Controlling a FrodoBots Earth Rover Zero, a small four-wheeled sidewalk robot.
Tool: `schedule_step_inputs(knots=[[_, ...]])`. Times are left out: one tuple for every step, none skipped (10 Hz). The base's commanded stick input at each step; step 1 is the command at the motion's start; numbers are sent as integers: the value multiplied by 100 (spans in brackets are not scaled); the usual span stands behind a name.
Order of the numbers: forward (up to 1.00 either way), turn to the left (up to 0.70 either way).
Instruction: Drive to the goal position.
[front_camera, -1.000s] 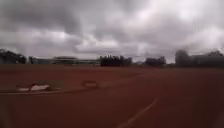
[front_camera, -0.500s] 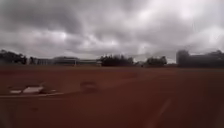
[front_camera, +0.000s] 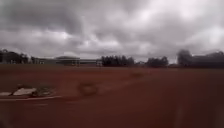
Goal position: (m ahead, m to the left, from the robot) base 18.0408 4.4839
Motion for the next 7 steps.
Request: schedule_step_inputs(knots=[[70,0],[70,0],[70,0],[70,0],[70,0],[70,0],[70,0]])
